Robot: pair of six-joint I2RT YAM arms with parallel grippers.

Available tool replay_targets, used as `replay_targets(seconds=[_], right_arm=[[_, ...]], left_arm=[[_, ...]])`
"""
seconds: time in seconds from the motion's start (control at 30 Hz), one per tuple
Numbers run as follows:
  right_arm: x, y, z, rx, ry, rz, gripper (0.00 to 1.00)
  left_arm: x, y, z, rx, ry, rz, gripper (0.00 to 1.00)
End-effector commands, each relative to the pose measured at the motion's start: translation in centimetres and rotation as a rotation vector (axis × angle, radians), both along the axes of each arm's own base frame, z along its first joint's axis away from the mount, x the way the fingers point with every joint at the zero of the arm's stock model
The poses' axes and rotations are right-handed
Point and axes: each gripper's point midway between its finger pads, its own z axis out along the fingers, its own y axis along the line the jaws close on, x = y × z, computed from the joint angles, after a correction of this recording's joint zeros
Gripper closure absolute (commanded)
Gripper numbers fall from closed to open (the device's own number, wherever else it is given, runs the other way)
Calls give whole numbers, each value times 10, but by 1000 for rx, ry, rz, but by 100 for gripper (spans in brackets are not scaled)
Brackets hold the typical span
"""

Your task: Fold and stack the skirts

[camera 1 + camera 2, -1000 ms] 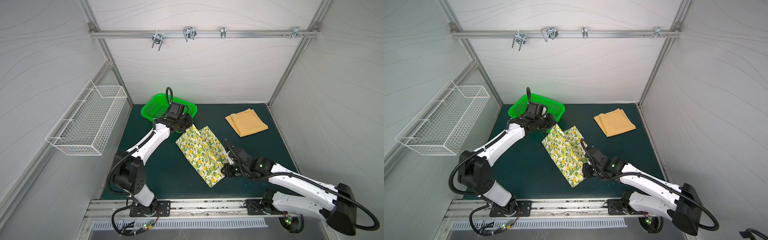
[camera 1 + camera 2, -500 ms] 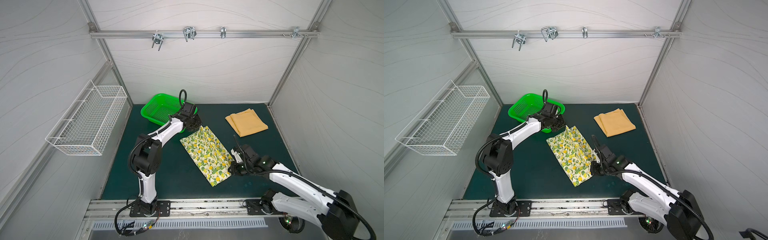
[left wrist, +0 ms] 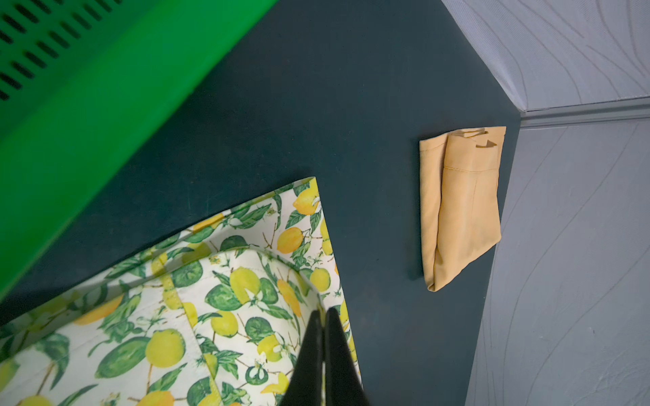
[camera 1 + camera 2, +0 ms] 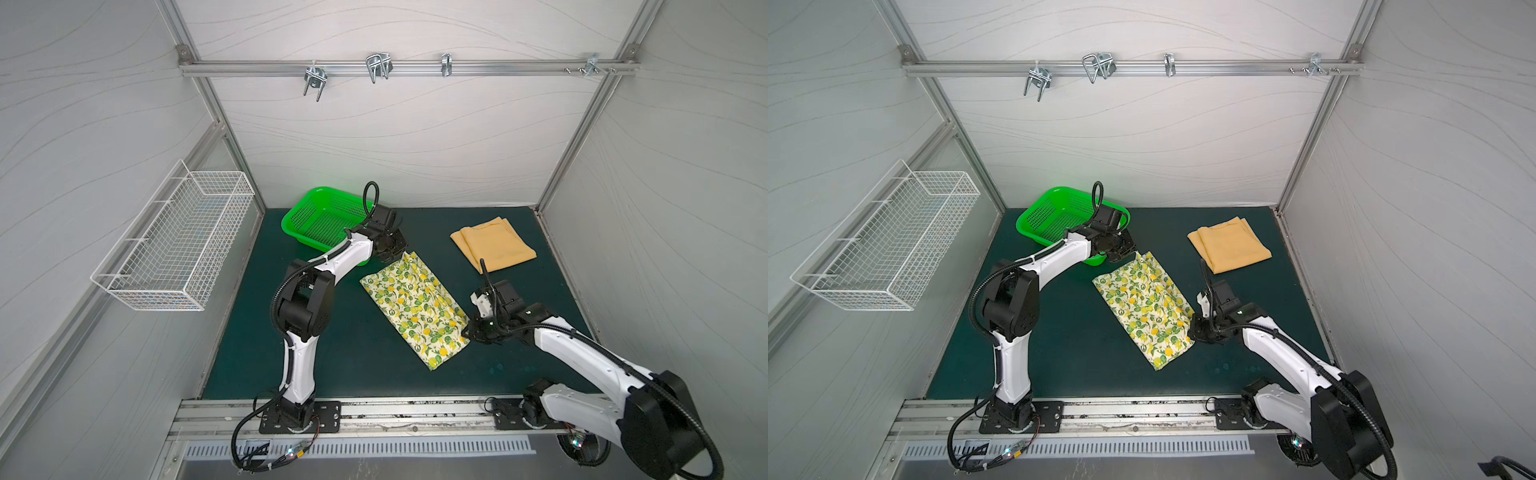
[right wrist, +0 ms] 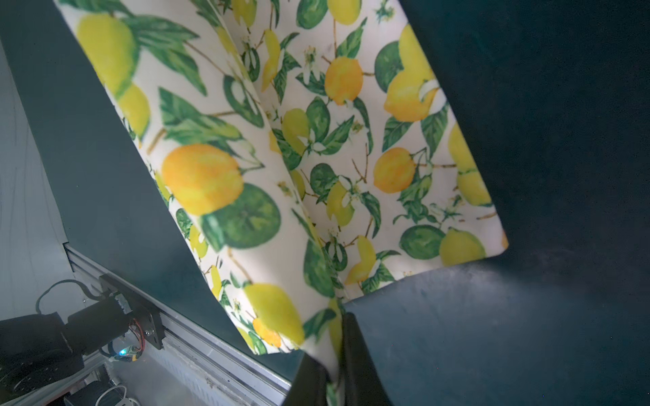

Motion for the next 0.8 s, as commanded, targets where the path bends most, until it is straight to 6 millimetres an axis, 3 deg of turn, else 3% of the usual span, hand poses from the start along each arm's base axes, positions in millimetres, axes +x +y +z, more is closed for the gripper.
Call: replay_targets(seconds=[0.0,0.37,0.77], right_arm=[[6,2,2,20,-13,21,89],[24,-4,-5,14,-6,-4,89],[39,-7,-8,7,-4,-19,89]], left_arm=[[18,-8,12,-19,-45,23,100],[28,-9,14,-9,-48,38,100],[33,-12,-2,0,-19,35,97]])
